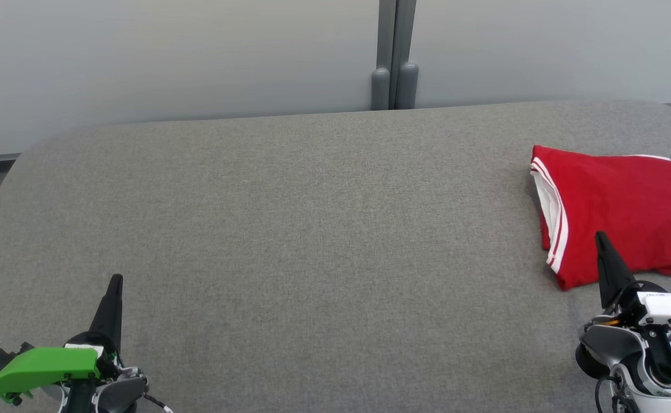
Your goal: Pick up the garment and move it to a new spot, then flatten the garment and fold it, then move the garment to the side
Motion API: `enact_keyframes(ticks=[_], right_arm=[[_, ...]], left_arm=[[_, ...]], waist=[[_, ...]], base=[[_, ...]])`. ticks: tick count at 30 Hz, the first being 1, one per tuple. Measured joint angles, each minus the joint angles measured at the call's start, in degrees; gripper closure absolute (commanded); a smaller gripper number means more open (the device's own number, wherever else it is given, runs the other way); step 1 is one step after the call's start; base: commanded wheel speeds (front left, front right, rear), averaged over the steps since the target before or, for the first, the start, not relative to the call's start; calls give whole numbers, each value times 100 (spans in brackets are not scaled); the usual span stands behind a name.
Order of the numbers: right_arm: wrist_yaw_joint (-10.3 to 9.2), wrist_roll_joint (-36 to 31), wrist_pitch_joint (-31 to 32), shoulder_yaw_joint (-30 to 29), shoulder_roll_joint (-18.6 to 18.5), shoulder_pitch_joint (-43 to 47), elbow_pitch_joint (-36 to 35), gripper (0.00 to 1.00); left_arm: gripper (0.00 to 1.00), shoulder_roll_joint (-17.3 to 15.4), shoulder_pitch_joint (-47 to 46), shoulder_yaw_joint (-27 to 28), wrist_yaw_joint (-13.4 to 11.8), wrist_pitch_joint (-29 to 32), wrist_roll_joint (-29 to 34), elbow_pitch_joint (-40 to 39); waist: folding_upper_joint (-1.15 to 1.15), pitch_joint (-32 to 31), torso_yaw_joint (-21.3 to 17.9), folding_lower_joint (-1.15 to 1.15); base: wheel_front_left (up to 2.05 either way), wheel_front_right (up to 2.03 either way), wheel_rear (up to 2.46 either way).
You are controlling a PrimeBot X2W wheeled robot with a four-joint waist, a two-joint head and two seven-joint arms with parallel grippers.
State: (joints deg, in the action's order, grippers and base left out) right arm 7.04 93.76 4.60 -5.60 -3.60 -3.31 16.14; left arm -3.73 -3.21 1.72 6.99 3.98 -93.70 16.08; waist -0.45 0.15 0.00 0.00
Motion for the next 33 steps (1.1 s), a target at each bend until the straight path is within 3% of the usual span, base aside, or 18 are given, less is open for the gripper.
enact_keyframes(ticks=[33], right_arm=[[0, 0, 0, -12, 3, 0, -4, 100]], left_arm=[[100, 1, -1, 8, 0, 2, 0, -9]], waist=[[0, 1, 0, 0]], base=[[0, 0, 0]])
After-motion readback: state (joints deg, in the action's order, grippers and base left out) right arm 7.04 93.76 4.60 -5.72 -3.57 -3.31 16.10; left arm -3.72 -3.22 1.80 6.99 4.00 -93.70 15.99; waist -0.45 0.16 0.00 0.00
